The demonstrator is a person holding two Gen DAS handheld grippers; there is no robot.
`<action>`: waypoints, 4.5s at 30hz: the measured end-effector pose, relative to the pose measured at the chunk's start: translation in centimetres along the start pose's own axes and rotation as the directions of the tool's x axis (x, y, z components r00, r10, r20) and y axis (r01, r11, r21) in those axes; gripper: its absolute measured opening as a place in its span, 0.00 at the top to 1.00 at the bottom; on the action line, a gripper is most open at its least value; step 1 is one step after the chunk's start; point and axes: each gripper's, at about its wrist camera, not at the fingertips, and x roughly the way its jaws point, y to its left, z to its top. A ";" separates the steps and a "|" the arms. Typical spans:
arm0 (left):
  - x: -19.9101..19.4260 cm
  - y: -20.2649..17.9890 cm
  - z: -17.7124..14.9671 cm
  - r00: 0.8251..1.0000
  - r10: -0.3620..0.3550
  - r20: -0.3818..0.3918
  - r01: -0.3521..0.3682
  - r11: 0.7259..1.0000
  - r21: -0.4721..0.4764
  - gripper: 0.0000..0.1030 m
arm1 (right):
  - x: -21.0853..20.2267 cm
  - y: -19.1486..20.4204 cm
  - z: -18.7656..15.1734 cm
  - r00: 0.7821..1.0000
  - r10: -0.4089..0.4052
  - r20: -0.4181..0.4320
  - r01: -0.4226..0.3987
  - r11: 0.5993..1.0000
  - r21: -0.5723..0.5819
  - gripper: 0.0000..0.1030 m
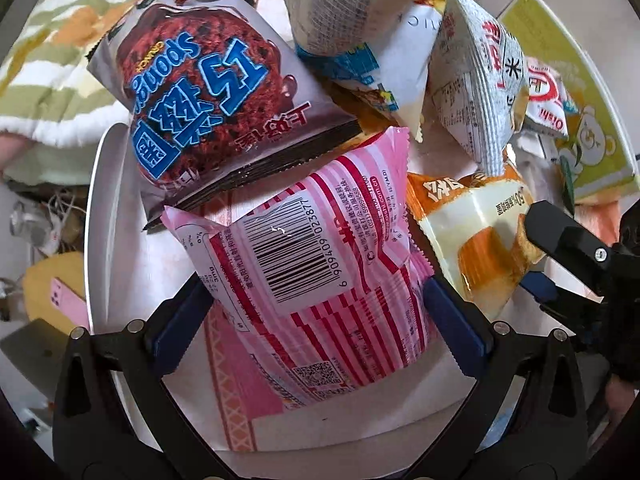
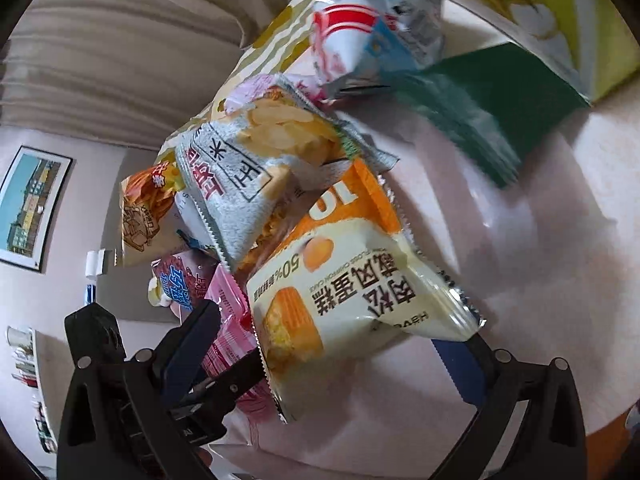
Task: Organize snacks
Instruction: 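Grasp pink wafer pack with left tool while right tool grasps orange-yellow cake bag, then lift both held packs into the cardboard box and open both tools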
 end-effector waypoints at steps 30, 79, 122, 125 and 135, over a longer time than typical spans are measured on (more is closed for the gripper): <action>-6.3 1.3 -3.2 0.994 -0.066 0.087 0.069 0.997 -0.033 0.29 | -2.9 2.0 -1.5 0.999 -0.024 0.042 0.028 0.994 -0.105 0.43; -6.8 -34.5 20.9 0.937 -0.161 0.311 0.129 0.984 0.119 0.29 | -22.4 -7.2 28.4 0.978 -0.066 0.196 0.138 0.915 -0.378 0.43; -4.5 -34.0 23.4 0.966 -0.039 0.255 -0.008 0.984 0.180 0.02 | -19.0 -8.5 33.8 0.958 -0.240 0.154 0.282 0.874 -0.395 0.32; -5.1 -33.1 22.5 0.965 -0.021 0.260 -0.023 0.986 0.166 0.02 | -18.9 -8.1 33.8 0.956 -0.238 0.170 0.288 0.862 -0.417 0.05; -8.1 -29.8 17.7 0.959 0.014 0.284 -0.040 0.995 0.086 0.02 | -21.1 -6.3 30.5 0.968 -0.174 0.180 0.242 0.838 -0.489 0.05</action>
